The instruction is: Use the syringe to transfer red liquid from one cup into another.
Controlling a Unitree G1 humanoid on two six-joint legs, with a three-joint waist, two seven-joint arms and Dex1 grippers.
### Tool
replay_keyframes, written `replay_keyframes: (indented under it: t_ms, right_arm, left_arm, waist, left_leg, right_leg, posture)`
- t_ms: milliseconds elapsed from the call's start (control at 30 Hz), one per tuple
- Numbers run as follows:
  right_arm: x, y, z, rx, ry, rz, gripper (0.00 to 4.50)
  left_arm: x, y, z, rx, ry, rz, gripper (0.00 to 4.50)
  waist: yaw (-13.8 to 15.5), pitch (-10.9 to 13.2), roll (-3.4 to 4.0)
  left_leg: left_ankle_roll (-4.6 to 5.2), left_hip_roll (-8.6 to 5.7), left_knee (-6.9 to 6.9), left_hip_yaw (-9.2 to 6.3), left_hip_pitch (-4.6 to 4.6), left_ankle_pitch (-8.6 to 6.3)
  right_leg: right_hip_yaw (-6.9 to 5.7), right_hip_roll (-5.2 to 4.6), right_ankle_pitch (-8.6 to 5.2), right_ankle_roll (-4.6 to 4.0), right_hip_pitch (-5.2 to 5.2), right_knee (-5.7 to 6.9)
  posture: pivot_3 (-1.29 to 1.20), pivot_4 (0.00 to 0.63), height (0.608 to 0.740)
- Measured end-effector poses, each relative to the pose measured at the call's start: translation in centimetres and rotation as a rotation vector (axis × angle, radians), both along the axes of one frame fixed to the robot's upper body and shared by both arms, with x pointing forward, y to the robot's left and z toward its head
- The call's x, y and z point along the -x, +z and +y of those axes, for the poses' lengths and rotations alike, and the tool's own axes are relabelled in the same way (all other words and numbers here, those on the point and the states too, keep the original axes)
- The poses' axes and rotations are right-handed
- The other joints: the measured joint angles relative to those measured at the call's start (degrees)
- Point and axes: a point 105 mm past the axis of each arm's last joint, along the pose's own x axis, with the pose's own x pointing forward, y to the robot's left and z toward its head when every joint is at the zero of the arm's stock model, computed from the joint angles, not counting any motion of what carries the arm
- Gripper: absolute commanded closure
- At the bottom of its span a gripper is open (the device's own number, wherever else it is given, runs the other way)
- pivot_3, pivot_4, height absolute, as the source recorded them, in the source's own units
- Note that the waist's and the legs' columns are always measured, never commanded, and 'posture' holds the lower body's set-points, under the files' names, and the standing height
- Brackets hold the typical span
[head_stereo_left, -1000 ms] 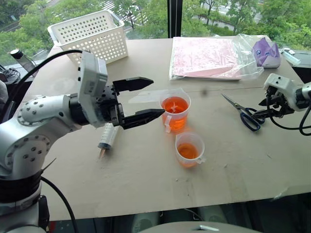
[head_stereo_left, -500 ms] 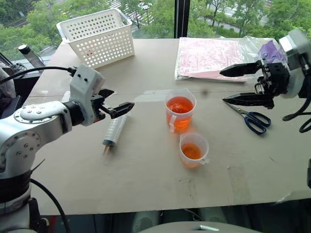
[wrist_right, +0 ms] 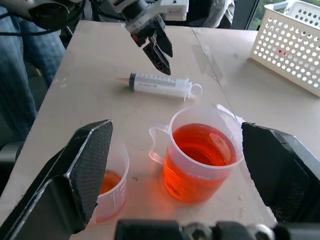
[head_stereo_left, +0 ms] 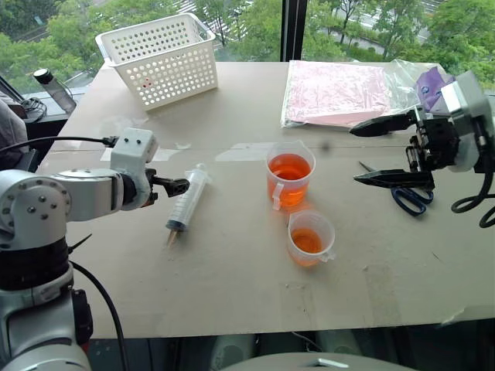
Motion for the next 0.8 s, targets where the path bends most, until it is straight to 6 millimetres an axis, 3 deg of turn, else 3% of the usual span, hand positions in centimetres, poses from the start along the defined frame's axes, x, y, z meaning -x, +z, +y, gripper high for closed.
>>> replay_keyframes:
  t_ms: [233, 467, 800]
  right_arm:
    - [3.0, 2.7, 1.5, -0.017, 0.071, 0.057, 0.12]
    - [3.5, 2.5, 1.7, -0.032, 0.06, 0.101, 0.12]
    - [3.5, 2.1, 1.7, -0.047, 0.045, 0.096, 0.12]
  left_arm:
    - [-0.3, -0.9, -0.7, 0.007, 0.01, 0.043, 0.0]
    - [-1.2, -1.1, -0.8, -0.008, 0.048, 0.063, 0.0]
    - [-3.2, -2.9, -2.3, -0.037, 0.06, 0.161, 0.0]
  waist:
    - [-0.1, 0.0, -0.05]
    - [0.3, 0.0, -0.05]
    - [-0.3, 0.0, -0.08]
  left_leg:
    - [-0.02, 0.0, -0.01, -0.02, 0.0, 0.01]
    - [-0.01, -0.01, 0.01, -0.01, 0.0, 0.01]
    - [-0.02, -0.03, 0.05, 0.0, -0.03, 0.01]
  right_leg:
    - [0.0, -0.01, 0.0, 0.0, 0.01, -0.03]
    - [-0.02, -0.02, 0.0, 0.0, 0.03, -0.01]
    - [-0.01, 0.0, 0.0, 0.0, 0.02, -0.01]
  posture:
    - [0.0, 0.15, 0.74]
    - [0.0, 0.15, 0.74]
    - [0.0, 0.15, 0.74]
